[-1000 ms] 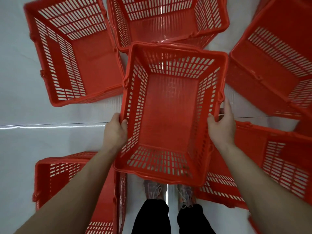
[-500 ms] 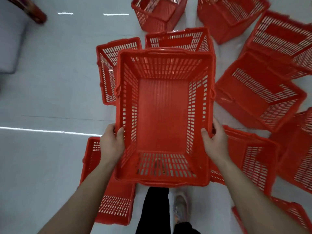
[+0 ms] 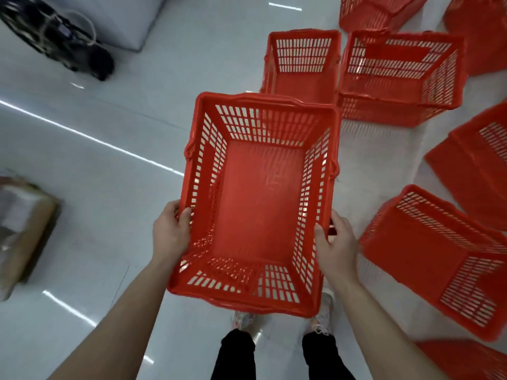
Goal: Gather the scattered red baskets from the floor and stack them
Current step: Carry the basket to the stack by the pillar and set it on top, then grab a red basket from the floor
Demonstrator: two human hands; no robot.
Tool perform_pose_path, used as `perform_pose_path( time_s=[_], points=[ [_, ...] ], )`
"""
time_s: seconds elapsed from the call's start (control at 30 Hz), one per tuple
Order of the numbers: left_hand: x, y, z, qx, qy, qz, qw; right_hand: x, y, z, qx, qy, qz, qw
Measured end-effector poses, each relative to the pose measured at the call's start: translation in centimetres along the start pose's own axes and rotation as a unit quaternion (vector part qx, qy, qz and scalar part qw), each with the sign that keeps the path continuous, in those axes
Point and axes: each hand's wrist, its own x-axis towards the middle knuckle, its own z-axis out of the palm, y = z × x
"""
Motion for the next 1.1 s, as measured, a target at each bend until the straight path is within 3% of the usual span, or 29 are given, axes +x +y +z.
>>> perform_pose_path(
  time_s=[0.17, 0.6, 0.8, 0.97, 1.1],
  points=[
    [2.0, -7.6, -0.9, 0.019, -0.021, -0.012, 1.0, -4.7, 2.3, 7.9, 0.007, -0.03, 0.076, 0.997],
    [9.8, -21.1, 5.7, 0.008, -0.166, 0.018, 0.986, -10.3, 10.4, 22.6, -0.01, 0.021, 0.167, 0.986],
    [9.4, -23.0, 7.9, 0.057, -0.224, 0.056, 0.971, -8.3, 12.5, 24.0, -0.022, -0.048, 0.23, 0.972],
    [5.8, -21.5, 8.4, 0.147, -0.263, 0.1, 0.948, -10.2, 13.5, 21.6, -0.152, -0.118, 0.245, 0.95],
    [1.9, -17.3, 9.2, 0.218, -0.291, 0.186, 0.913, -12.4, 13.5, 15.9, -0.237, -0.126, 0.252, 0.93]
  ],
)
